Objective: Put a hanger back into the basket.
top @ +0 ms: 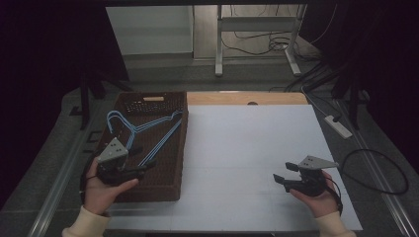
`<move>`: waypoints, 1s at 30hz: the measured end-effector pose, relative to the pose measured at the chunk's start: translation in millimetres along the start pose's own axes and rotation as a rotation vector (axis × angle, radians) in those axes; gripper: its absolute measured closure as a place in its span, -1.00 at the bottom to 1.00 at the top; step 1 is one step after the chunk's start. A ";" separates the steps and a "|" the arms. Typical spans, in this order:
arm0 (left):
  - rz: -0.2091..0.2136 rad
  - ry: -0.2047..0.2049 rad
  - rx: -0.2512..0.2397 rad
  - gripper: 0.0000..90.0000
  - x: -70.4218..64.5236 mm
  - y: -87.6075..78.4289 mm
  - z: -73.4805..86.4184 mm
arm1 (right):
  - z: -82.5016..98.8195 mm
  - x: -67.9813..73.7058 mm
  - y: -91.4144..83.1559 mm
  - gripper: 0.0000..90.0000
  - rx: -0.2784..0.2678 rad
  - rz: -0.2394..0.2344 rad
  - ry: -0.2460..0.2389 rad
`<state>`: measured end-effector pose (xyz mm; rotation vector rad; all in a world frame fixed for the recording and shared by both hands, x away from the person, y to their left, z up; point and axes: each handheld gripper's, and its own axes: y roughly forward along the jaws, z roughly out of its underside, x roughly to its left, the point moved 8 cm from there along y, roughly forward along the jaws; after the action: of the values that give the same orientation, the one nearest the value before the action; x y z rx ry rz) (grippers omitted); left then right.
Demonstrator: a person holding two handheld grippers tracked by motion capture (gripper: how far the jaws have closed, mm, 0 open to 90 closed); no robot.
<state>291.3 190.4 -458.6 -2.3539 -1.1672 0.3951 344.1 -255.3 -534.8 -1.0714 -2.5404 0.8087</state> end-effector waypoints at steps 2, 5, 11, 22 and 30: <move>0.001 0.008 -0.007 -0.25 -5.2 0.6 4.7 | 0.0 0.1 -0.4 -0.28 -0.001 -0.003 -0.002; -0.004 0.015 -0.013 -0.25 -9.7 2.2 11.7 | -0.7 0.9 -0.8 -0.28 -0.008 -0.012 -0.004; -0.004 0.019 -0.030 -0.27 -15.0 4.5 21.5 | -4.0 3.8 -3.9 -0.29 -0.032 -0.027 -0.019; -0.016 0.005 -0.030 -0.28 -14.4 9.7 26.3 | -5.8 4.8 -7.8 -0.29 -0.054 -0.038 -0.026; -0.018 0.001 -0.033 -0.28 -13.5 10.5 26.2 | -6.4 6.9 -6.8 -0.29 -0.056 -0.046 -0.038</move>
<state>278.4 181.7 -485.7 -2.3699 -1.2031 0.3711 338.2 -251.7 -525.5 -1.0189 -2.6239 0.7576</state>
